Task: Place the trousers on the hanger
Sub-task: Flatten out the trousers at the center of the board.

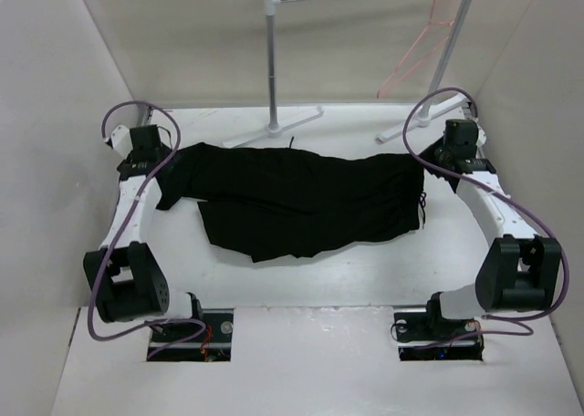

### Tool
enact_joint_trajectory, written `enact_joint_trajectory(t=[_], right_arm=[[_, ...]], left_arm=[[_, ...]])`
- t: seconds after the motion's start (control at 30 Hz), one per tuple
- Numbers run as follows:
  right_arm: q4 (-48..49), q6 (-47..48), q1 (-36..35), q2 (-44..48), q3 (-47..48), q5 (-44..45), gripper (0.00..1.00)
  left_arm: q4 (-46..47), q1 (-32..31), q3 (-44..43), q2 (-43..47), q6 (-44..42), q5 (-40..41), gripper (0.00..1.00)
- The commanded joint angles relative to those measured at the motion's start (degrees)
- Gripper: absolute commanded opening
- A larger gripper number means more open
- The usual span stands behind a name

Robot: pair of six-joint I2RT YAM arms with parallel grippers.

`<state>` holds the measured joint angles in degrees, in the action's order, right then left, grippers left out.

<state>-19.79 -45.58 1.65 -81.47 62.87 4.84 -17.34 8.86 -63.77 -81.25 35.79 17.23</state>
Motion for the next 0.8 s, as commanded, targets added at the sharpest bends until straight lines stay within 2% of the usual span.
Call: enact_joint_trajectory(t=[0.0,0.07,0.17,0.37,0.43,0.5,0.53,0.6,0.77], right_arm=[[3.62,0.76,-1.25,3.94,-1.95,0.7,0.04],[3.53,0.76,-1.25,5.88,-4.15,0.26,0.04],[2.92,0.76,-0.56,8.42,-6.35,-0.88,0.04],[0.81,1.02,1.29,10.98,-7.41,-0.97,0.04],[0.98,0.94,1.73,11.33,-8.11,-1.06,0.04],[1.07,0.93,2.09,11.51,-8.73,-0.89,0.04],[1.07,0.93,2.35,11.6,-9.08,-0.8,0.04],[1.07,1.02,3.14,12.04,-9.69,-0.71,0.04],[0.63,1.02,8.05,12.31,-9.35,0.08,0.04]], left_arm=[[3.54,2.16,7.24,-0.22,6.56,-1.05,0.6],[4.94,3.74,9.62,-1.36,8.58,-2.99,0.56],[8.19,5.59,10.77,-4.16,10.09,-4.13,0.55],[11.71,6.21,7.52,-12.25,10.0,-4.66,0.49],[11.98,6.47,6.29,-15.06,10.09,-4.49,0.41],[11.63,7.18,4.89,-16.83,10.35,-5.28,0.24],[11.37,7.27,4.36,-16.83,10.53,-5.54,0.15],[10.76,7.09,3.48,-14.47,11.05,-5.81,0.08],[5.93,6.92,-1.43,-3.93,12.46,-5.28,0.07]])
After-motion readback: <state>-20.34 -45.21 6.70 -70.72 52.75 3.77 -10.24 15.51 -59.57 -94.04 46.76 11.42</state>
